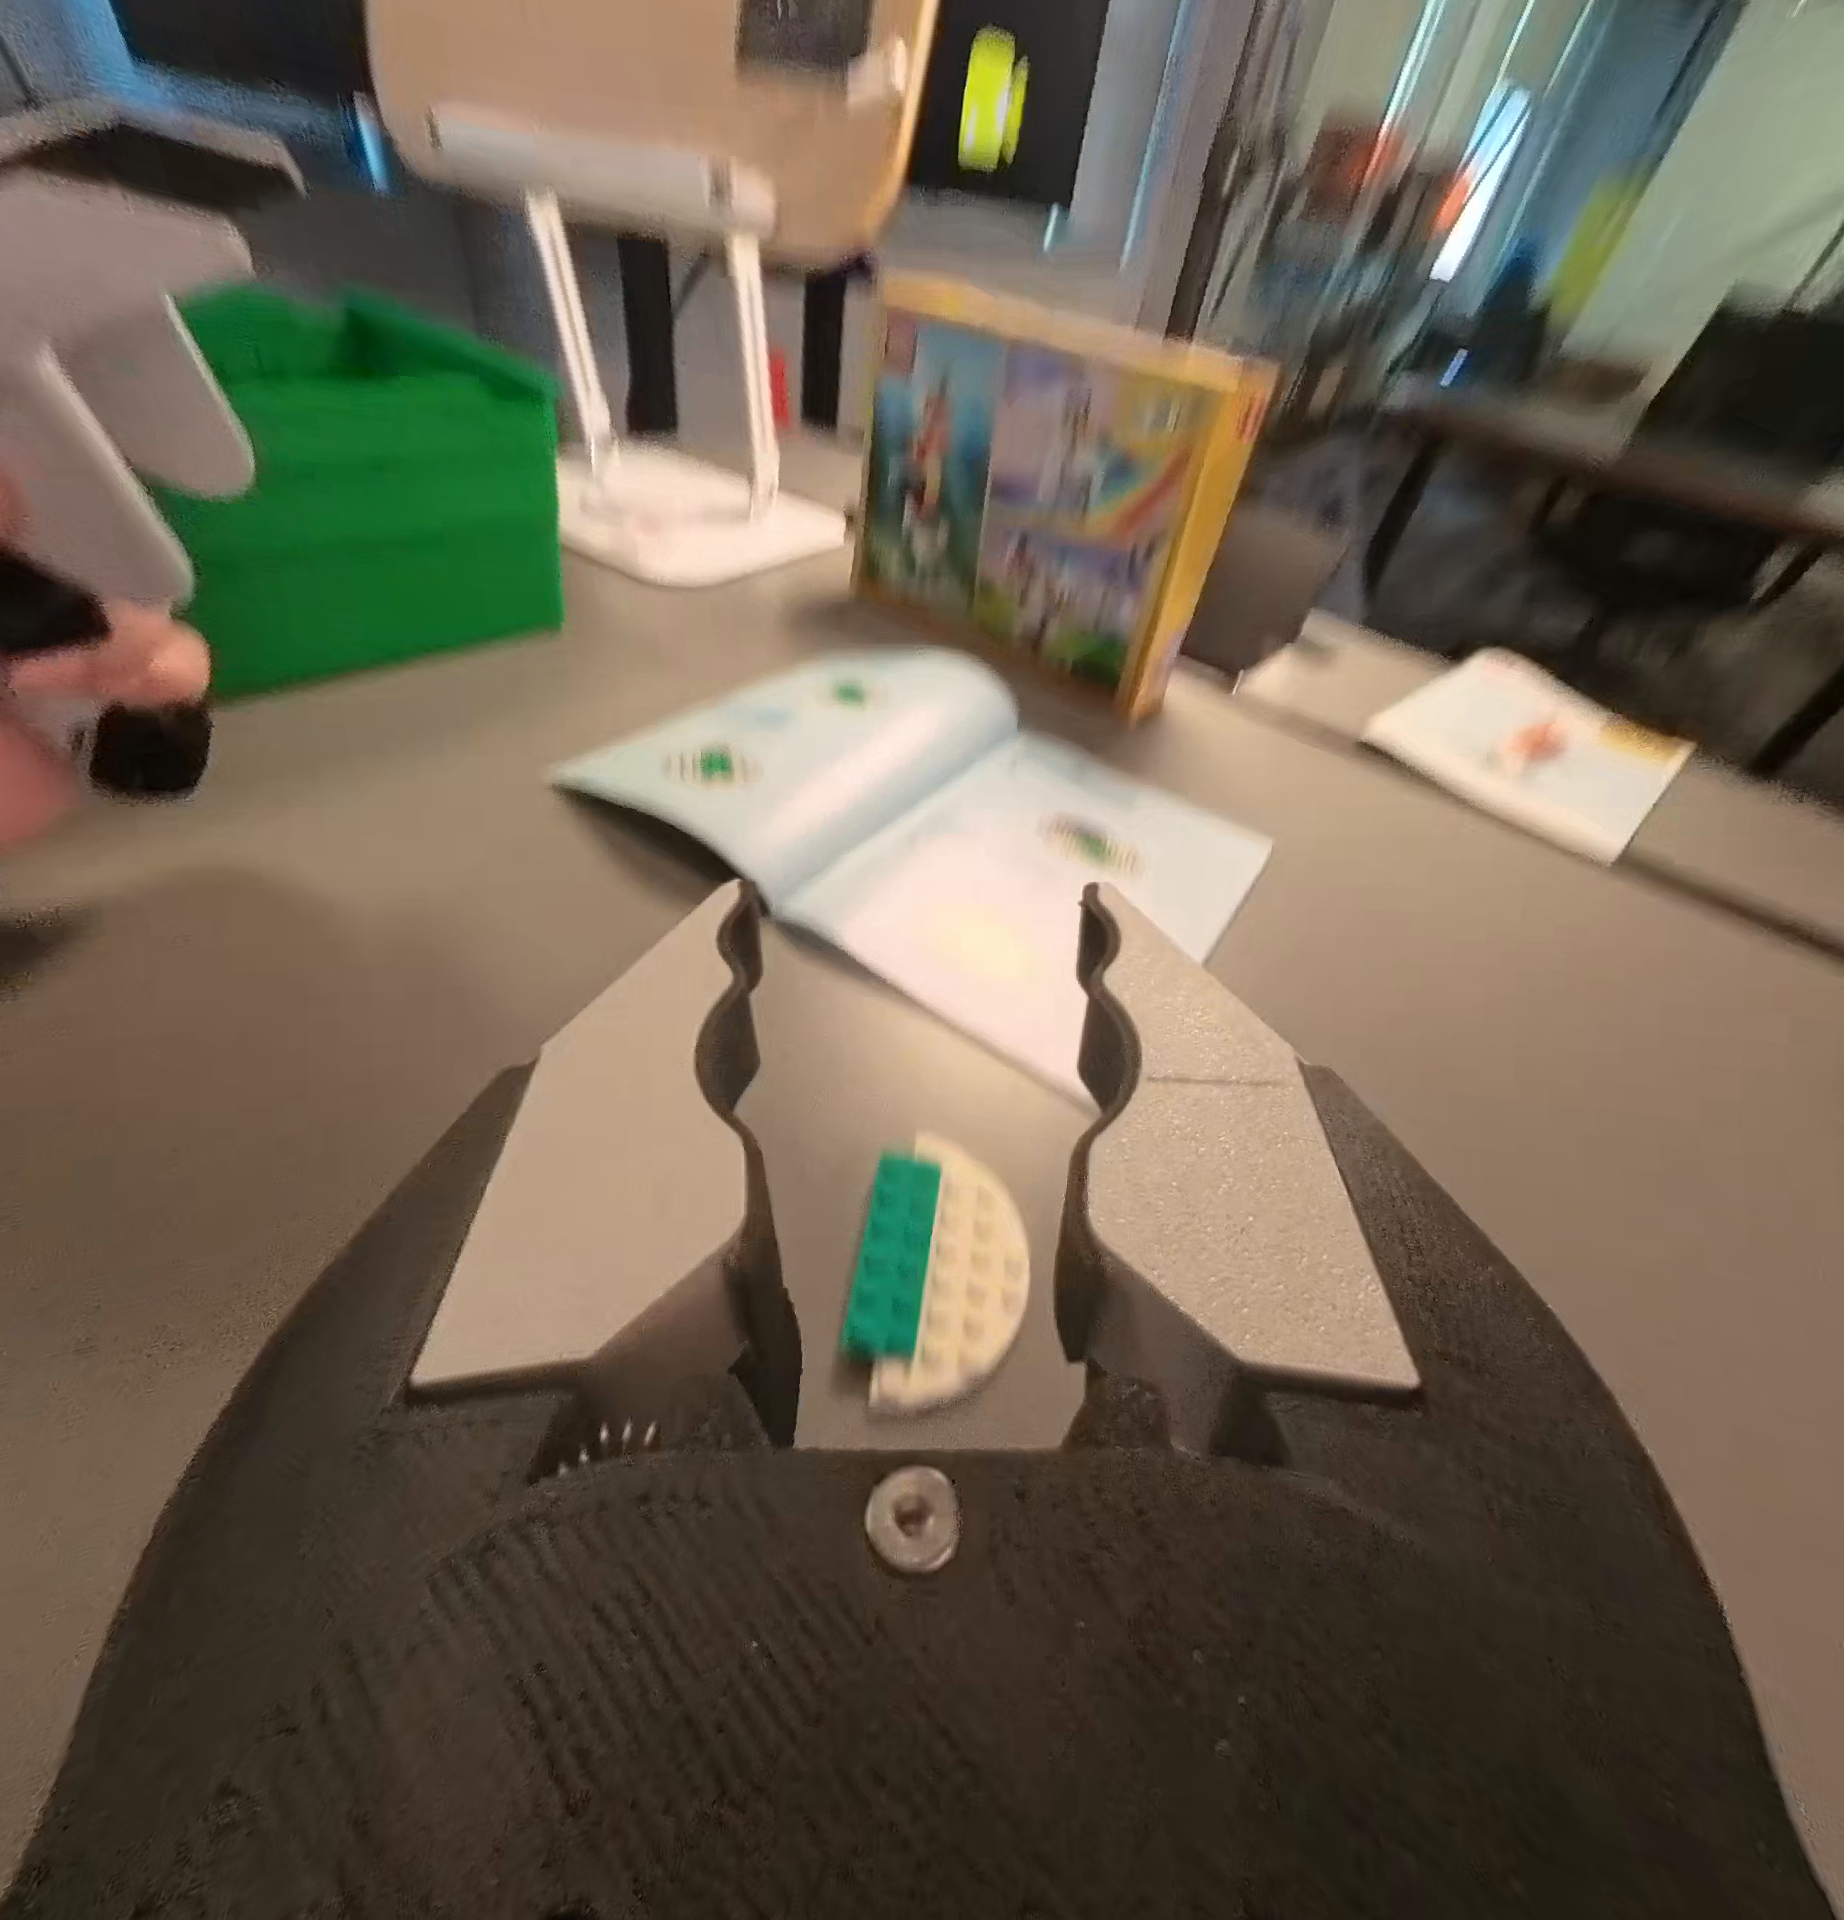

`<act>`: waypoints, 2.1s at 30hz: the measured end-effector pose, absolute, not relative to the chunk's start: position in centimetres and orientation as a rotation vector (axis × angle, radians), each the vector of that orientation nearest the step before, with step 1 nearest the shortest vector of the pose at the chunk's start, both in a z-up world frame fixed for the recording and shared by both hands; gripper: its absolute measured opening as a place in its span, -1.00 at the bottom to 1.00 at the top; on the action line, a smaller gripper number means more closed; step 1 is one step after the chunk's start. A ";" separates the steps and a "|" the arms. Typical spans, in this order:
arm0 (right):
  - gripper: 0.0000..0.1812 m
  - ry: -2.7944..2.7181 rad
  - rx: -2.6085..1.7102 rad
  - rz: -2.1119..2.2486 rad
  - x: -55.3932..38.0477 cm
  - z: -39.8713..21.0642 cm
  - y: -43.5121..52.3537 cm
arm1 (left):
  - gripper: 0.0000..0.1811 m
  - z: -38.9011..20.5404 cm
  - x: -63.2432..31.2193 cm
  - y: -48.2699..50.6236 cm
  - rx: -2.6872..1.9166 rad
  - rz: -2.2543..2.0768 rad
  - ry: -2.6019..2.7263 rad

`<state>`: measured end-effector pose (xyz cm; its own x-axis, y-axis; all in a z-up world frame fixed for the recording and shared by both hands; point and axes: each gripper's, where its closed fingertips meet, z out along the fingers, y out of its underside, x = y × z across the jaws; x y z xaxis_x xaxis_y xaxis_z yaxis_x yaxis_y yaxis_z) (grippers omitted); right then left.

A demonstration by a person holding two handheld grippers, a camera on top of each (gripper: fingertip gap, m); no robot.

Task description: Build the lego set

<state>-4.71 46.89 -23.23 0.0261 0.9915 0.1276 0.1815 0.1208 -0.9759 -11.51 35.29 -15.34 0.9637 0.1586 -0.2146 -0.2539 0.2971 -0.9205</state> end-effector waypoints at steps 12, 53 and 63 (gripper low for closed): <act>-0.43 -1.252 -0.844 0.955 -7.5 -19.8 44.0 | -0.52 -11.1 -5.0 28.3 -1.277 0.187 0.088; -0.49 -1.521 -0.548 1.256 -9.9 -20.7 43.0 | -0.71 -30.8 -32.7 13.1 -2.443 0.060 -0.952; -0.49 -1.475 -0.548 1.258 -9.6 -19.9 43.5 | -0.77 -23.1 -32.3 15.1 -2.256 0.327 -0.800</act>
